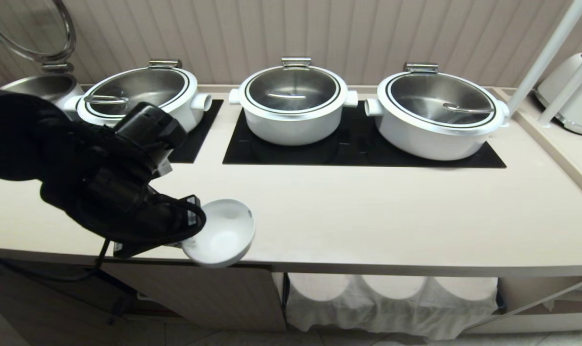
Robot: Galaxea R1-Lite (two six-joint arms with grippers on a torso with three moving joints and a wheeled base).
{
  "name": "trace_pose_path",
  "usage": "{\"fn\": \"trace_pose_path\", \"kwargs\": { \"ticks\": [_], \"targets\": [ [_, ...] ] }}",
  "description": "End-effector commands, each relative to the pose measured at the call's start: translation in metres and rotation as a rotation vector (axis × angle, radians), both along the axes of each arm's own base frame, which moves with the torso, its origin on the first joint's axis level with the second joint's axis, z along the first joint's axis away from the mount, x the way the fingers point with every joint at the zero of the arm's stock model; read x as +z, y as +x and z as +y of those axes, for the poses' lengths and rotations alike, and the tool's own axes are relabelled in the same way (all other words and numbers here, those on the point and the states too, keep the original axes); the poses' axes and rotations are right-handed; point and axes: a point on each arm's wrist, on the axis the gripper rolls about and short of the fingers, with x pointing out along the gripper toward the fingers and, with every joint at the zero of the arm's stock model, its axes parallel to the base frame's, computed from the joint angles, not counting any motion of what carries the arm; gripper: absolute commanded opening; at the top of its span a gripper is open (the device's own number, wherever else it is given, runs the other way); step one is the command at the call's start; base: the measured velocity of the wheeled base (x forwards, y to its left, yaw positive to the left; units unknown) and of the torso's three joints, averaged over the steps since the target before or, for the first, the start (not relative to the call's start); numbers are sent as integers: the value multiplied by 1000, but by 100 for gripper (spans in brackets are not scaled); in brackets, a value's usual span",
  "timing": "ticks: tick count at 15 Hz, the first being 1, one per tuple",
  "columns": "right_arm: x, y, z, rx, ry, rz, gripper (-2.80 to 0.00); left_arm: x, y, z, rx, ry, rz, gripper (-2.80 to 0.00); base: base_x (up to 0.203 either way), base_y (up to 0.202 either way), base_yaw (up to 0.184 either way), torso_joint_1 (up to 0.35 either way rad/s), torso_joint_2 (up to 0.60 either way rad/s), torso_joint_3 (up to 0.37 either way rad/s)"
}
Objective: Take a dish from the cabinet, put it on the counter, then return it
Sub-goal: Pick up the bowl from the table, then put it back into the cabinet
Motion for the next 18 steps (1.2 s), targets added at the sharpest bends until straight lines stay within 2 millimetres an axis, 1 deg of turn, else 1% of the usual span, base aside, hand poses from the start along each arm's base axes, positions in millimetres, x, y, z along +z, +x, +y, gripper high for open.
{"fn": "trace_pose_path", "kwargs": {
  "ticks": [1, 5, 14, 15, 18],
  "targets": [
    [0, 0, 0, 2, -1, 0, -280, -2, -22, 10, 4, -1, -3, -280, 0, 0, 0, 0, 0, 0],
    [0, 0, 0, -1, 0, 0, -280, -10, -44, 21, 7, 3, -5, -280, 0, 0, 0, 0, 0, 0],
    [0, 0, 0, 2, 1, 0, -280, -23, -79, 34, -4, 4, 6, -280, 0, 0, 0, 0, 0, 0],
    [0, 0, 0, 1, 1, 0, -280, -23, -85, 36, -12, -1, 0, -280, 0, 0, 0, 0, 0, 0],
    [0, 0, 0, 2, 0, 0, -280, -32, -106, 43, -25, 1, 14, -280, 0, 0, 0, 0, 0, 0]
  ]
}}
